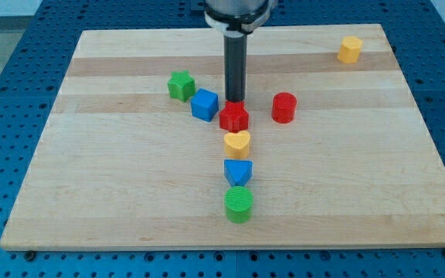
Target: Separate the red star from the vertical line of blocks
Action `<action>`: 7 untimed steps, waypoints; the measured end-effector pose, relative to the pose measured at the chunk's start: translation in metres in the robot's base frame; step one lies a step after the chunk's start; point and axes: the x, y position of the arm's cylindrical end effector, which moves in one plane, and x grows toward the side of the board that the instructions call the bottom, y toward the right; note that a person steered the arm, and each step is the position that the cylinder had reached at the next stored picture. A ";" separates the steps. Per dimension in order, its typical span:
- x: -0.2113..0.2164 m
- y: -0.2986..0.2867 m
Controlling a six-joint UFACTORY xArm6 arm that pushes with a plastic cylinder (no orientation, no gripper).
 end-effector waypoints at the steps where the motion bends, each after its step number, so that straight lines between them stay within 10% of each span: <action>1: 0.004 0.033; 7: 0.047 -0.051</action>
